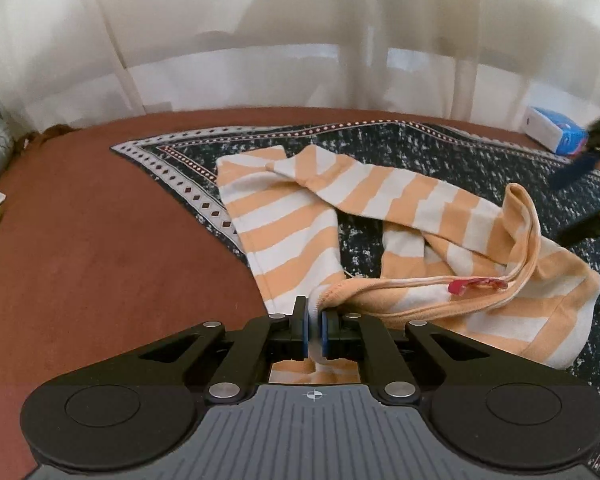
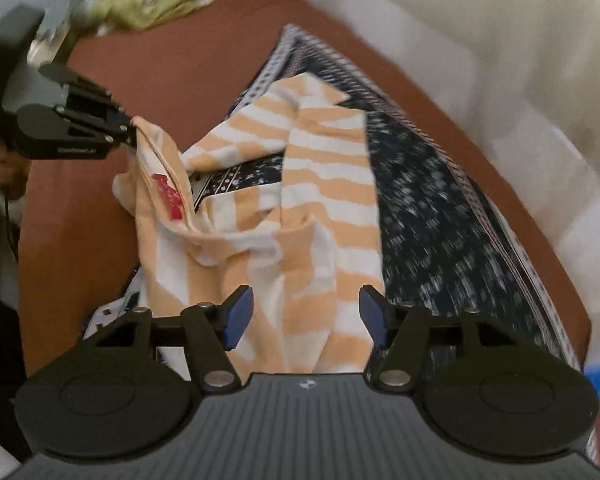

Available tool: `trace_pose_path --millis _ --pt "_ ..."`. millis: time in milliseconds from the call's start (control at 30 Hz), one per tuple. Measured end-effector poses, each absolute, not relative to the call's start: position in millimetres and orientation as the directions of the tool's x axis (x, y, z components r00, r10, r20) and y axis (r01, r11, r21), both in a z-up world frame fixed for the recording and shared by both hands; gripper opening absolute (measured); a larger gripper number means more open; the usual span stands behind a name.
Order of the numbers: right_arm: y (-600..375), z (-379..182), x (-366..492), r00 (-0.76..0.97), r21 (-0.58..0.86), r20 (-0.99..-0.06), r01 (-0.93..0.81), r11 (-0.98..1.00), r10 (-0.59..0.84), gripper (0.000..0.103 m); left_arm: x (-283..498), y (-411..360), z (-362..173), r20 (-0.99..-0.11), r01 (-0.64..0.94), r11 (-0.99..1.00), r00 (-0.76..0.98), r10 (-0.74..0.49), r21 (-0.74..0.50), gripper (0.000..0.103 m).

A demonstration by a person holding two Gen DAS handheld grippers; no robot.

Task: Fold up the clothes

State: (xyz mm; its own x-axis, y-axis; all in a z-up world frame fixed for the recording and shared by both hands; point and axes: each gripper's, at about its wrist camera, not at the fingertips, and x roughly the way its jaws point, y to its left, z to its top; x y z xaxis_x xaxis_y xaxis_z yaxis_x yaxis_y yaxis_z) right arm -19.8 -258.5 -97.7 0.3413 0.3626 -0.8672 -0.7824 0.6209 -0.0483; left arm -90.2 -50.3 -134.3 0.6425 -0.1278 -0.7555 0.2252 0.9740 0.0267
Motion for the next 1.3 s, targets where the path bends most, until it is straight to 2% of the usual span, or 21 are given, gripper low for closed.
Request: trace_pose_path --millis 167,233,367,433,467,567,633,667,700,833,900,1000,1200,1300 --pt "-241.1 -112.3 10.5 0.223 0.021 -0.894 -0.847 0.532 0.390 0.064 -87.6 -44.4 -138.8 -0.764 0.233 0.972 0.630 -0.141 0.013 0.002" --pt "-236.9 -119.7 19.9 0.184 0.043 -0.905 -0.858 0.512 0.384 0.069 -86.8 -42.0 -140.9 -0.768 0.236 0.972 0.623 -0.147 0.006 0.002" --pt "-232.6 -133.6 32.5 0.141 0.079 -0.918 -0.852 0.518 0.372 0.066 -84.1 -38.3 -145.8 -0.776 0.234 0.972 0.613 -0.149 -0.002 0.003" --pt "-234.6 -133.9 33.6 0.121 0.108 -0.919 -0.839 0.533 0.376 0.018 -83.3 -36.8 -147.2 -0.778 0.230 0.973 0.610 -0.150 -0.008 0.003" --pt "-236.8 -131.7 32.3 0.122 0.119 -0.914 -0.830 0.544 0.387 0.011 -83.1 -36.4 -147.6 -0.779 0.228 0.974 0.609 -0.151 -0.011 0.003" --pt "-247.8 -117.5 24.0 0.145 0.145 -0.890 -0.809 0.569 0.433 0.010 -83.5 -36.8 -148.3 -0.778 0.229 0.973 0.609 -0.154 -0.012 0.003" --pt "-257.9 -103.6 17.4 0.170 0.167 -0.865 -0.789 0.592 0.471 0.009 -84.8 -38.5 -149.6 -0.779 0.243 0.970 0.607 -0.158 -0.007 0.009" --pt "-262.9 -97.2 13.9 0.187 0.176 -0.853 -0.777 0.605 0.487 0.009 -85.8 -39.5 -150.6 -0.779 0.251 0.968 0.607 -0.160 -0.003 0.019" --pt "-267.3 -91.9 10.1 0.206 0.180 -0.842 -0.764 0.620 0.498 0.009 -87.2 -40.7 -151.8 -0.778 0.258 0.966 0.608 -0.160 0.003 0.023" --pt "-283.2 -76.0 -3.1 0.275 0.196 -0.803 -0.714 0.672 0.528 0.009 -91.9 -45.1 -156.7 -0.772 0.287 0.957 0.615 -0.159 0.032 0.031" --pt "-288.2 -73.1 -9.1 0.301 0.200 -0.792 -0.695 0.691 0.531 0.009 -93.8 -46.0 -157.1 -0.767 0.295 0.955 0.621 -0.158 0.041 0.040" --pt "-293.9 -68.1 -18.8 0.344 0.204 -0.772 -0.662 0.721 0.534 0.009 -99.0 -46.1 -151.3 -0.761 0.317 0.948 0.623 -0.183 0.032 0.048" --pt "-296.4 -51.9 -31.2 0.428 0.187 -0.735 -0.619 0.763 0.527 0.008 -126.3 -53.0 -129.5 -0.738 0.386 0.922 0.629 -0.246 0.022 0.057" --pt "-297.4 -40.4 -33.0 0.453 0.201 -0.704 -0.612 0.765 0.547 0.008 -129.6 -62.2 -135.2 -0.741 0.376 0.926 0.634 -0.221 0.046 0.058"
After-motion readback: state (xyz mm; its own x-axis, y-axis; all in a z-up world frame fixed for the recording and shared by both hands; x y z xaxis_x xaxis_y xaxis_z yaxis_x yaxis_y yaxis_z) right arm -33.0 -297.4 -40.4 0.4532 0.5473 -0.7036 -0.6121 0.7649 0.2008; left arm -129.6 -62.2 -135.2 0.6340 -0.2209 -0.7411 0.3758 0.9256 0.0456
